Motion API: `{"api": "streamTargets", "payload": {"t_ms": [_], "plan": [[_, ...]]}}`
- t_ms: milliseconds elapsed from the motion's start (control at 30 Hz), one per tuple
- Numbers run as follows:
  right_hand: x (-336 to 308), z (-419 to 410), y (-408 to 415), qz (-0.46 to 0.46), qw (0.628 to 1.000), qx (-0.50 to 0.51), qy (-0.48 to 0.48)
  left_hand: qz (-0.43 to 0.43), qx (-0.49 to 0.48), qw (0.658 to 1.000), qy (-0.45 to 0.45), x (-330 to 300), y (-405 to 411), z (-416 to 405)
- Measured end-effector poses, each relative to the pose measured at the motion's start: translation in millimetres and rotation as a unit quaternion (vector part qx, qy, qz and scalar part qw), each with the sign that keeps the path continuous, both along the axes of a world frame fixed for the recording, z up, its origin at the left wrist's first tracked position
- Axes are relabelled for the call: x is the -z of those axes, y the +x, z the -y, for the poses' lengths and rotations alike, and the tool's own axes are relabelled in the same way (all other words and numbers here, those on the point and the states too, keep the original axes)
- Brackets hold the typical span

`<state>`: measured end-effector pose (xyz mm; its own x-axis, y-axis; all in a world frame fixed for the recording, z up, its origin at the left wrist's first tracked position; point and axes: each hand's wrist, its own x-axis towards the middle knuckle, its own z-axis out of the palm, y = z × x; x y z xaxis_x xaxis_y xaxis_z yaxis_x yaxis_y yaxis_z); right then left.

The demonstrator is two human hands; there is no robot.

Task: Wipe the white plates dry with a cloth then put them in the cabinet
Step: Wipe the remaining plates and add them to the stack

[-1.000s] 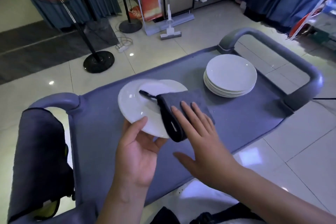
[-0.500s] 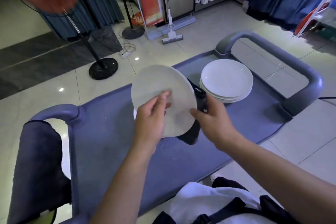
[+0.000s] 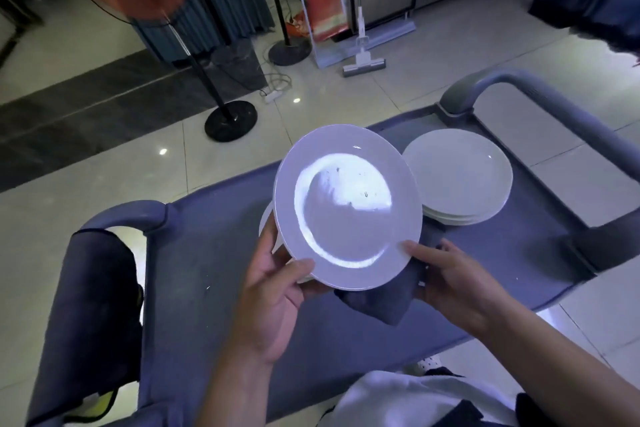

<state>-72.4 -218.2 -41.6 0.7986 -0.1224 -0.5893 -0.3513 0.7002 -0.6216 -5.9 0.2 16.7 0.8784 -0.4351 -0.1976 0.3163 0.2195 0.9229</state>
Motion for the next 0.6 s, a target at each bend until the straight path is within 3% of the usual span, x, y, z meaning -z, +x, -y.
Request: {"api": "streamTargets", "payload": {"t_ms": [167, 300, 400, 467, 567, 600], "plan": [[1.7, 19.0, 4.4, -0.039, 0.998, 0.026, -0.048, 0.007, -0.052, 0.998, 0.034, 4.2, -9.1, 19.4], [-24.9, 38.7, 19.7, 0.023, 0.968, 0.105, -0.226, -0.019, -0.091, 0.995, 0.036, 4.0, -16.2, 26.9], [-55.9, 45.9, 36.9, 0.192, 0.883, 0.084, -0.419, -0.034, -0.099, 0.994, 0.03, 3.4, -22.1, 33.9], [-65.6, 42.4, 52.8, 0.282, 0.797, 0.008, -0.534, -0.033, -0.104, 0.994, 0.026, 1.2, -26.5, 40.9], [-49.9, 25.3, 71.9, 0.3, 0.631, -0.12, -0.705, -0.04, -0.116, 0.992, 0.007, -4.3, -33.0, 48.9], [-42.7, 18.7, 74.9, 0.284, 0.616, -0.152, -0.719, -0.045, -0.126, 0.991, 0.0, -5.4, -34.6, 50.3]]}}
